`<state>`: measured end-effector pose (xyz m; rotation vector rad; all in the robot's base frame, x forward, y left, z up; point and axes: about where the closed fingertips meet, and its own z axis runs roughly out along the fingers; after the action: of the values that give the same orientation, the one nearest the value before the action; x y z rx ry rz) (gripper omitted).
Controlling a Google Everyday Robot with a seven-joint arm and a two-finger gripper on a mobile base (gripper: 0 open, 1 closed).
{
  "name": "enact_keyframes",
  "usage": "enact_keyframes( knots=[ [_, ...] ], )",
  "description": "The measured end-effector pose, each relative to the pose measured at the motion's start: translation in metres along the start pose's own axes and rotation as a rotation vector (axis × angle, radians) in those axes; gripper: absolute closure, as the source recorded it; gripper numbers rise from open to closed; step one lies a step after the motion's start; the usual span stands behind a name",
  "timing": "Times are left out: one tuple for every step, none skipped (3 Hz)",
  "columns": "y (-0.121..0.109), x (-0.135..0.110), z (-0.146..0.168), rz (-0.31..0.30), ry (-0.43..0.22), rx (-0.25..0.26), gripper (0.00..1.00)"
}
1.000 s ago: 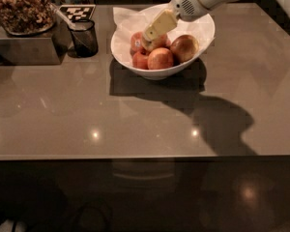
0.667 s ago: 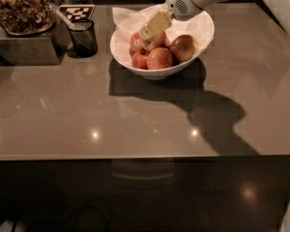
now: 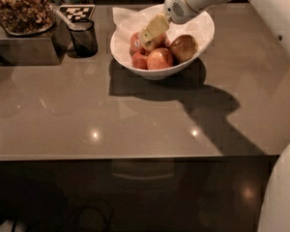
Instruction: Pick apple from white bowl
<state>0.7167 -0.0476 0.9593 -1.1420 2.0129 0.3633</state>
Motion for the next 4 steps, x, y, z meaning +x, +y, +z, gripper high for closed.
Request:
enact_keyframes(
  knots=[
    [-0.001, 0.011, 0.010, 0.030, 0.016, -0.012, 0.30],
    [0.000, 0.020, 0.017, 0.056, 0.029, -0.025, 0.30],
    [0.002, 0.025, 0.023, 0.068, 0.039, -0.040, 0.36],
    [0.006, 0.026, 0.029, 0.072, 0.038, -0.062, 0.55]
  ],
)
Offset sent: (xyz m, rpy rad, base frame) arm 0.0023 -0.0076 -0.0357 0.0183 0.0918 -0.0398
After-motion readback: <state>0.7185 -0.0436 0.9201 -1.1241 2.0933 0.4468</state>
